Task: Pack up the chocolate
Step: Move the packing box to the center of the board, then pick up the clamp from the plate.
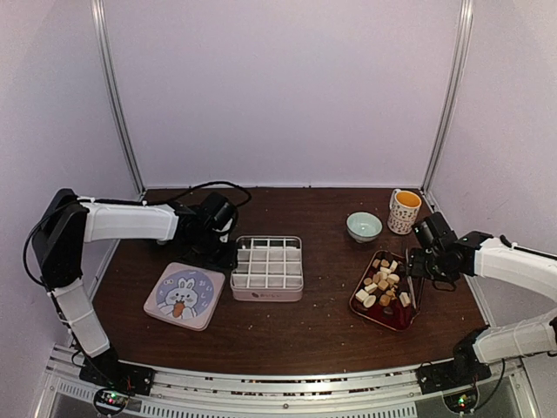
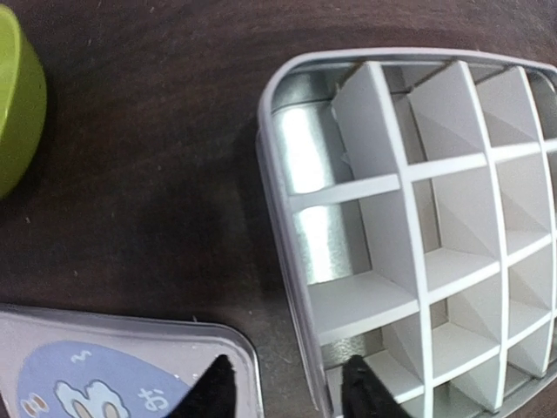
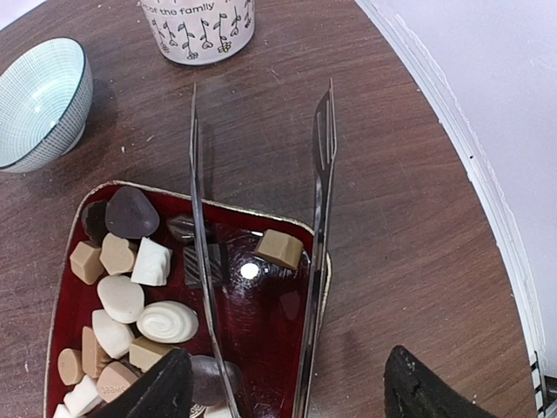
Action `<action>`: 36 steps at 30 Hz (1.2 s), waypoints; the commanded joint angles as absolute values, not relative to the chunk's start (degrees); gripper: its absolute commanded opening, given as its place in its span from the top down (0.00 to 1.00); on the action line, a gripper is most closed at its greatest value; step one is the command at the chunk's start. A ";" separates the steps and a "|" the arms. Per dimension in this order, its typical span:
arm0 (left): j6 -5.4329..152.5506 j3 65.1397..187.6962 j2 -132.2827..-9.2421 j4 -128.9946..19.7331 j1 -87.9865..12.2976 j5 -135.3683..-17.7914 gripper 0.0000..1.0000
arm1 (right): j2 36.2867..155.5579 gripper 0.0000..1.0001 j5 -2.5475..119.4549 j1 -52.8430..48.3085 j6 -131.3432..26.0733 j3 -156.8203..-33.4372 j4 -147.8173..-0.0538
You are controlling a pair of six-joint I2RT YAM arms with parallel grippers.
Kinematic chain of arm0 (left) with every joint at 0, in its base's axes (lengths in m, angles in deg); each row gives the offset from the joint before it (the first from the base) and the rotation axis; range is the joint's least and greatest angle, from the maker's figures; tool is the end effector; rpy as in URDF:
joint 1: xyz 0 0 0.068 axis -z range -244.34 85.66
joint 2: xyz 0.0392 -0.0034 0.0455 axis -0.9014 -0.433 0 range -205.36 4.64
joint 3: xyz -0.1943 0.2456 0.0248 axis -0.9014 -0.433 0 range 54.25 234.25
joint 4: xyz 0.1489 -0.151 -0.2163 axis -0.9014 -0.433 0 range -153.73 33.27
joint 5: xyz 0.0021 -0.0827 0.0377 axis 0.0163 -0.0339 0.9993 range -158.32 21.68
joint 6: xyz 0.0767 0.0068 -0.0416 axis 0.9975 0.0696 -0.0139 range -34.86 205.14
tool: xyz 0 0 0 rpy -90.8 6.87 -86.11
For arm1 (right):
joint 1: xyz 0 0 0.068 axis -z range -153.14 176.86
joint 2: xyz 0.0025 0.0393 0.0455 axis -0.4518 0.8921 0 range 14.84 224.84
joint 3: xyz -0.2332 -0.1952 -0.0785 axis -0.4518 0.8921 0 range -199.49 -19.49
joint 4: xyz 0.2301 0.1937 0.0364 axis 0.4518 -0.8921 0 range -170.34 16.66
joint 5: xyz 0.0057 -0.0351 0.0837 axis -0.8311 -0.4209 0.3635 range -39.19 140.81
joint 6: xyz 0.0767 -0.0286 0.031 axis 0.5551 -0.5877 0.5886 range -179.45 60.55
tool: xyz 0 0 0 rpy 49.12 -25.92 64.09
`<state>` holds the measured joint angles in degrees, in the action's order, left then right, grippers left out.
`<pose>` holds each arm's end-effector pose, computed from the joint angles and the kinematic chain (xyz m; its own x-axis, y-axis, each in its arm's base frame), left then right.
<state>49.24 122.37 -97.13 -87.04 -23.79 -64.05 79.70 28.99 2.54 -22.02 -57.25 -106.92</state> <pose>0.3249 -0.2704 0.1675 -0.9186 0.0165 -0.3948 0.1049 0.9735 -0.2033 0.2359 0.0750 0.1854 -0.7625 0.2746 -0.5858 0.3111 0.9495 0.0402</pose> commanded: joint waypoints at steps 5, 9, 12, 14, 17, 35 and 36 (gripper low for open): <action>52.53 120.31 -88.19 -84.25 -23.83 -61.97 0.34 | 83.42 0.25 30.67 4.97 -24.75 -58.46 -104.05; 53.78 117.43 -82.68 -81.09 -23.70 -60.82 0.34 | 86.05 0.18 32.25 6.07 -25.17 -58.53 -102.96; 54.85 112.52 -76.01 -75.42 -23.18 -58.71 0.34 | 87.72 0.19 33.50 6.67 -25.26 -58.47 -102.24; 55.27 108.67 -71.24 -71.11 -23.12 -58.00 0.33 | 88.58 0.21 33.75 6.95 -25.29 -58.86 -102.48; 55.83 104.57 -65.71 -66.74 -23.11 -56.81 0.33 | 89.69 0.24 34.21 7.21 -25.16 -59.34 -102.69; 55.76 99.78 -57.38 -65.03 -23.08 -51.60 0.34 | 93.92 0.37 38.46 7.86 -23.50 -60.73 -102.74; 55.74 99.56 -56.92 -65.00 -23.12 -51.32 0.34 | 93.94 0.39 38.37 7.93 -23.34 -60.78 -102.81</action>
<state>55.69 100.71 -59.85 -69.31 -23.39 -53.64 93.87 37.88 7.40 -24.51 -59.63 -103.01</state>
